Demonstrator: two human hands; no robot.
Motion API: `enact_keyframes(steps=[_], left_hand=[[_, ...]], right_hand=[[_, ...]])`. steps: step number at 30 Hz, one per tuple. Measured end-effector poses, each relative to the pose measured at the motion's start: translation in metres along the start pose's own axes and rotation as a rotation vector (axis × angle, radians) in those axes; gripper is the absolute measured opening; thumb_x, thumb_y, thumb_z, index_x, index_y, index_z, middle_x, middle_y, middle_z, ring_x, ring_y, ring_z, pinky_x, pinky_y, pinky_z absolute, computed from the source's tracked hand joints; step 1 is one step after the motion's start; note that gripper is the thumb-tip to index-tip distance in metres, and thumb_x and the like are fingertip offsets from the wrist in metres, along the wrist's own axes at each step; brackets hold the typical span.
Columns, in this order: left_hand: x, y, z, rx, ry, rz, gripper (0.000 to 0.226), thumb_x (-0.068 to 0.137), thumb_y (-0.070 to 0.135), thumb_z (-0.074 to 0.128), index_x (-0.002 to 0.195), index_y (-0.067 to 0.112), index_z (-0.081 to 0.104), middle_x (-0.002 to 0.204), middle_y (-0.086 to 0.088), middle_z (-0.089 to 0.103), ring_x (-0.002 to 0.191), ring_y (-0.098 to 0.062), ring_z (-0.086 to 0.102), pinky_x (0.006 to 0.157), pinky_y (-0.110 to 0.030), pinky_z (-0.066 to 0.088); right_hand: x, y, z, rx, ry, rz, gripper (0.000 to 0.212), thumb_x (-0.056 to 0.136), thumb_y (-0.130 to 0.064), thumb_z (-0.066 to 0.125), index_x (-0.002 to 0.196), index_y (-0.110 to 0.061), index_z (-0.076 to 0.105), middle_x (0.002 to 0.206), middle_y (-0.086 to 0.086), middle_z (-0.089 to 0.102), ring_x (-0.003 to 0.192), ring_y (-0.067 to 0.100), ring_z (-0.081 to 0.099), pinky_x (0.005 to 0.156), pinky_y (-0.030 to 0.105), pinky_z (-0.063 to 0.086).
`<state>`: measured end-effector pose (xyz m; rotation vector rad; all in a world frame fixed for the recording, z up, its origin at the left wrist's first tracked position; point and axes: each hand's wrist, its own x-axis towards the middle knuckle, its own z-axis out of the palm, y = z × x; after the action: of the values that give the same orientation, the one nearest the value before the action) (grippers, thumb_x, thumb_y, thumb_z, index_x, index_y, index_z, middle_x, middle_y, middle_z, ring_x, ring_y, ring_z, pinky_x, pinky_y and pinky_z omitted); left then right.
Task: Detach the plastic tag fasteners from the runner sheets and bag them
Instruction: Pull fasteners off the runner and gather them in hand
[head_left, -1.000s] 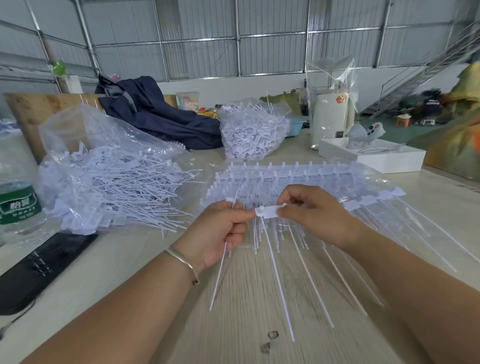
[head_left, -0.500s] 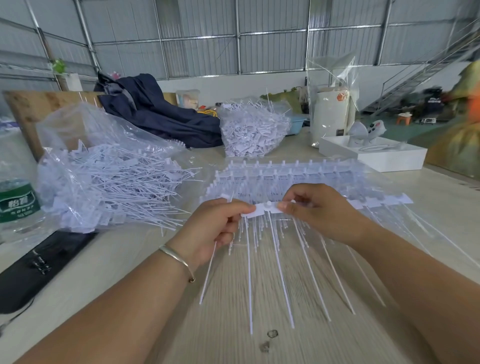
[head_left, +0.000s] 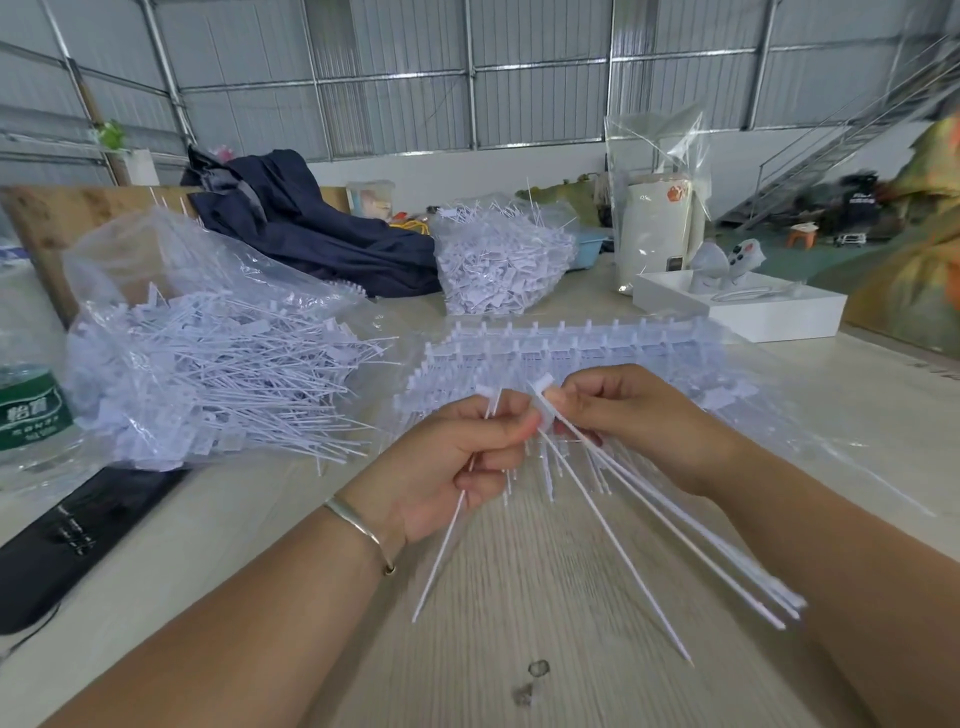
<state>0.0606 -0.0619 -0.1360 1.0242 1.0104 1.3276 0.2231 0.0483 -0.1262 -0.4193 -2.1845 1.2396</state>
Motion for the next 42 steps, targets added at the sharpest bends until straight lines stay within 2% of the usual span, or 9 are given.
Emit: enact_keyframes(steps=[3, 9, 14, 18, 24, 28, 36, 39, 42], left_hand=[[-0.001, 0.004, -0.003, -0.029, 0.069, -0.028, 0.013, 0.081, 0.02, 0.066, 0.085, 0.014, 0.056, 0.072, 0.0, 0.062, 0.044, -0.003, 0.038, 0.034, -0.012, 0.016], [-0.002, 0.004, -0.007, 0.156, 0.195, -0.031, 0.017, 0.078, 0.012, 0.071, 0.086, 0.017, 0.056, 0.054, 0.01, 0.043, 0.044, -0.003, 0.024, 0.034, -0.013, 0.019], [0.005, 0.0, -0.014, 0.169, 0.386, -0.086, 0.033, 0.084, 0.001, 0.068, 0.065, 0.016, 0.045, 0.056, 0.001, 0.041, 0.044, -0.007, 0.031, 0.034, -0.016, 0.021], [0.004, -0.002, -0.014, 0.107, 0.39, -0.095, 0.014, 0.091, 0.023, 0.066, 0.082, 0.015, 0.058, 0.065, -0.001, 0.06, 0.05, -0.009, 0.052, 0.042, -0.017, 0.039], [0.004, -0.005, -0.01, 0.151, 0.247, -0.132, 0.022, 0.09, 0.037, 0.062, 0.09, 0.015, 0.057, 0.058, 0.006, 0.039, 0.042, -0.004, 0.024, 0.032, -0.014, 0.019], [0.003, -0.007, -0.008, 0.313, 0.266, -0.11, 0.012, 0.081, 0.028, 0.076, 0.079, 0.017, 0.077, 0.054, 0.01, 0.029, 0.043, -0.005, 0.022, 0.035, -0.015, 0.018], [0.005, -0.002, -0.015, 0.082, 0.341, -0.051, 0.029, 0.084, 0.011, 0.07, 0.062, 0.02, 0.054, 0.053, 0.008, 0.026, 0.038, -0.003, 0.019, 0.031, -0.014, 0.015], [0.005, 0.0, -0.014, -0.099, 0.225, -0.044, 0.031, 0.073, 0.016, 0.072, 0.065, 0.021, 0.043, 0.05, 0.01, 0.024, 0.035, -0.002, 0.019, 0.03, -0.013, 0.014], [0.002, -0.002, -0.006, -0.164, 0.069, -0.046, 0.02, 0.078, 0.019, 0.066, 0.059, 0.021, 0.058, 0.048, 0.011, 0.027, 0.034, -0.003, 0.021, 0.032, -0.012, 0.013]], right_hand=[[0.001, 0.0, 0.0, -0.001, 0.132, -0.009, 0.071, 0.073, -0.056, 0.07, 0.079, 0.013, 0.051, 0.065, 0.01, 0.035, 0.064, 0.022, 0.031, 0.063, 0.027, 0.028], [0.004, 0.008, -0.001, -0.186, 0.254, -0.008, 0.054, 0.085, -0.043, 0.067, 0.071, 0.004, 0.046, 0.052, -0.006, 0.032, 0.047, 0.007, 0.03, 0.047, 0.012, 0.026], [0.005, 0.015, 0.001, -0.418, 0.214, -0.013, 0.047, 0.09, -0.045, 0.06, 0.073, -0.002, 0.05, 0.058, -0.006, 0.038, 0.05, 0.005, 0.036, 0.052, 0.015, 0.032], [0.004, 0.016, 0.003, -0.463, 0.168, 0.005, 0.043, 0.088, -0.046, 0.063, 0.073, -0.007, 0.053, 0.058, -0.008, 0.042, 0.054, 0.005, 0.038, 0.056, 0.02, 0.031], [0.002, 0.014, 0.007, -0.479, 0.087, -0.019, 0.034, 0.082, -0.039, 0.074, 0.074, -0.009, 0.06, 0.065, 0.001, 0.05, 0.061, 0.011, 0.043, 0.059, 0.024, 0.032], [0.002, 0.01, 0.007, -0.479, 0.101, -0.052, 0.03, 0.08, -0.035, 0.076, 0.076, -0.009, 0.061, 0.068, 0.004, 0.052, 0.063, 0.012, 0.044, 0.059, 0.022, 0.033], [0.002, 0.007, -0.01, -0.66, 0.155, 0.022, 0.029, 0.089, -0.044, 0.062, 0.081, -0.017, 0.066, 0.073, 0.01, 0.059, 0.066, 0.015, 0.051, 0.075, 0.029, 0.033], [0.001, 0.003, -0.008, -0.4, 0.093, 0.016, 0.03, 0.089, -0.04, 0.064, 0.077, -0.013, 0.064, 0.066, 0.005, 0.051, 0.063, 0.013, 0.046, 0.071, 0.025, 0.036], [-0.001, -0.002, 0.0, -0.1, -0.002, 0.011, 0.034, 0.081, -0.046, 0.063, 0.078, -0.012, 0.066, 0.065, 0.003, 0.051, 0.064, 0.011, 0.048, 0.067, 0.016, 0.041]])
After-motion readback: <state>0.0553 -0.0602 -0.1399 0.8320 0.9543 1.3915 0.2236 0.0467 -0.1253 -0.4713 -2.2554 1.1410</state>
